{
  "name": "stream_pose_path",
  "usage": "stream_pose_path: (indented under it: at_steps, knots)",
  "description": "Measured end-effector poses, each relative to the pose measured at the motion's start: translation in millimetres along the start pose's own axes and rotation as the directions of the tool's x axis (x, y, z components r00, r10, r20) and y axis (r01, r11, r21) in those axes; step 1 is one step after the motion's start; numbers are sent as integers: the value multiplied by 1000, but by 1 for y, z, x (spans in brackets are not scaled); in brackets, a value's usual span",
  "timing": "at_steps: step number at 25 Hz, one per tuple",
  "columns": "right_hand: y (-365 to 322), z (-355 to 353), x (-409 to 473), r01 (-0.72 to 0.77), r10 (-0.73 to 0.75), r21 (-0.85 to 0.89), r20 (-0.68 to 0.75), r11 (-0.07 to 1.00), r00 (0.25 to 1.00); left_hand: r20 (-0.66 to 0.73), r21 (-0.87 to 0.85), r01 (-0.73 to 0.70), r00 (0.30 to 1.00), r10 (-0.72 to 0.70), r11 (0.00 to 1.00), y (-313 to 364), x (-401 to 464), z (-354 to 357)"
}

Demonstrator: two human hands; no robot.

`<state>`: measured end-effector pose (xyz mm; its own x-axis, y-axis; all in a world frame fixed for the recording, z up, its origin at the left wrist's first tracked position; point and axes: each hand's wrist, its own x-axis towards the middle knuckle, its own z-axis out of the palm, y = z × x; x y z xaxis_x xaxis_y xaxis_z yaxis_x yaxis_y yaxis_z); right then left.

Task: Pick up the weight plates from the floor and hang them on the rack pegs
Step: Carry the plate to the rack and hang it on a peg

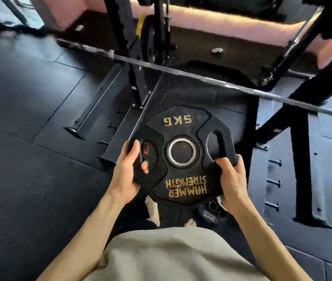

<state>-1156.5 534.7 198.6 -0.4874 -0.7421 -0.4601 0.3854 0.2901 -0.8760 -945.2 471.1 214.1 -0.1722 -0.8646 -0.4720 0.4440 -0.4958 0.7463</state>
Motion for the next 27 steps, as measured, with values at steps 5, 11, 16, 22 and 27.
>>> stream_pose_path:
  at_steps: [5, 11, 16, 22, 27]
  knots:
    - [-11, 92, -26, 94, -39, -147, 336, 985, 941, -276, 12, -306, 914, 297, 952, 53, -61, -63]
    - [25, 261, -96, 261, -42, -246, 647, 933, 761, -558, 47, -490, 710, 429, 871, 116, -132, -201]
    - [79, 405, -172, 306, 2, -269, 754, 913, 657, -650, 116, -584, 567, 506, 804, 184, -176, -335]
    - [109, 539, -206, 297, -5, -239, 770, 925, 638, -655, 153, -617, 522, 547, 772, 263, -169, -436]
    - [130, 662, -180, 262, 25, -238, 783, 935, 622, -641, 191, -617, 510, 573, 763, 341, -114, -516]
